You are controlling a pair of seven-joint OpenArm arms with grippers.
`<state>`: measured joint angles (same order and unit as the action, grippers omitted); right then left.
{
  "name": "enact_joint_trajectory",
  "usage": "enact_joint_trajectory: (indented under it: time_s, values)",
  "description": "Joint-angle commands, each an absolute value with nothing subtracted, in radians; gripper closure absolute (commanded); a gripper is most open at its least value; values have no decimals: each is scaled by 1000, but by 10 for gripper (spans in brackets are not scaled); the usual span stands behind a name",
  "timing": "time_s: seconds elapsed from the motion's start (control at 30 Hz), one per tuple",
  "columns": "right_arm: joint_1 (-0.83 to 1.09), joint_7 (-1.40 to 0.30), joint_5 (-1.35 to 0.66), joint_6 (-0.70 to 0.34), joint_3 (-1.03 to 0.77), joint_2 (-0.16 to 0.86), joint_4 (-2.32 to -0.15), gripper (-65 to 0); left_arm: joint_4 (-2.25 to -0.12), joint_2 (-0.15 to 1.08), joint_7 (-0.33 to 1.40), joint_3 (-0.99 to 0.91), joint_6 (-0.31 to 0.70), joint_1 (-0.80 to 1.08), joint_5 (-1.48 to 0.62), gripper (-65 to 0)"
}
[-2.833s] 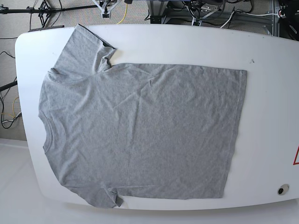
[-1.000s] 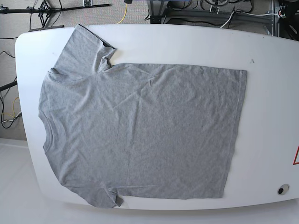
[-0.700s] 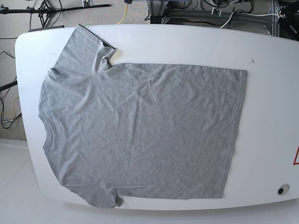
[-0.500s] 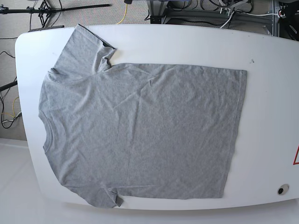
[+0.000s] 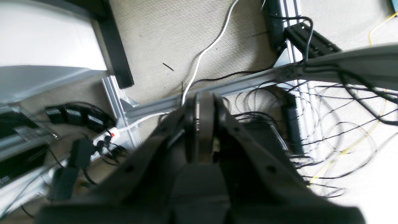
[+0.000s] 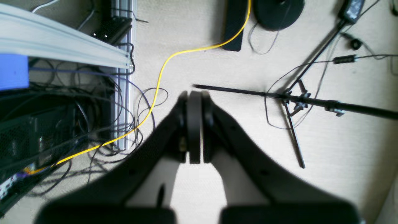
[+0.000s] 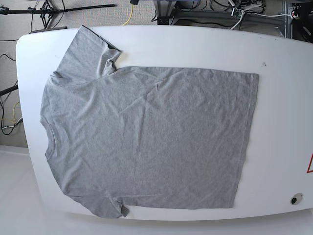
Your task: Fold the T-shirt properly
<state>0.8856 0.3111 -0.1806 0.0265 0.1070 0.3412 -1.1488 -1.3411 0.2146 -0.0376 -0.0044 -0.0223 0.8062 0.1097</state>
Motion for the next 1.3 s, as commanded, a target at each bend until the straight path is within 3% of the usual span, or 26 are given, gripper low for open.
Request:
enact_joint_trajectory:
  time_s: [0.0, 0.17, 0.23, 1.27]
  values:
    - [947, 327, -180, 30, 95, 363, -1215, 0, -1421, 232, -48, -7, -30, 852, 98, 0]
    - [1009, 302, -182, 30, 61, 375, -1324, 0, -1537, 238, -25, -6, -28, 907, 79, 0]
    - [1058, 202, -194, 18, -9, 375, -1451, 0, -1667, 236, 4, -4, -18, 966, 83, 0]
    - [1188, 113, -204, -4, -215, 387, -1841, 0, -1940, 297, -1, -138, -15, 1095, 69, 0]
